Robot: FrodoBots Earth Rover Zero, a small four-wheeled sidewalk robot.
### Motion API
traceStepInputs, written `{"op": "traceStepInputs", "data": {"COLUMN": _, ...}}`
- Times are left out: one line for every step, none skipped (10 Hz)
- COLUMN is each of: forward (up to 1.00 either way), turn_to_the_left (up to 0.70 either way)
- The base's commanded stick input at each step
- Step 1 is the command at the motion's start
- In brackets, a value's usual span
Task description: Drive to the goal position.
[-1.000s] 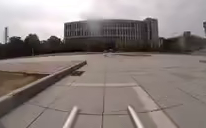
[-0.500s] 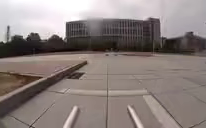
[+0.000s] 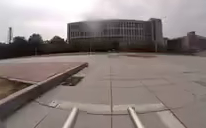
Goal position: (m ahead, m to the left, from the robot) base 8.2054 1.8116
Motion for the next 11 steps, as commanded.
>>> {"op": "traceStepInputs", "data": {"forward": 0.7, "turn_to_the_left": 0.0}}
{"op": "traceStepInputs", "data": {"forward": 0.7, "turn_to_the_left": 0.0}}
{"op": "traceStepInputs", "data": {"forward": 0.7, "turn_to_the_left": 0.0}}
{"op": "traceStepInputs", "data": {"forward": 0.7, "turn_to_the_left": 0.0}}
{"op": "traceStepInputs", "data": {"forward": 0.7, "turn_to_the_left": 0.0}}
{"op": "traceStepInputs", "data": {"forward": 0.7, "turn_to_the_left": -0.07}}
{"op": "traceStepInputs", "data": {"forward": 0.7, "turn_to_the_left": -0.17}}
{"op": "traceStepInputs", "data": {"forward": 0.7, "turn_to_the_left": -0.27}}
{"op": "traceStepInputs", "data": {"forward": 0.7, "turn_to_the_left": -0.3}}
{"op": "traceStepInputs", "data": {"forward": 0.7, "turn_to_the_left": -0.03}}
{"op": "traceStepInputs", "data": {"forward": 0.7, "turn_to_the_left": 0.0}}
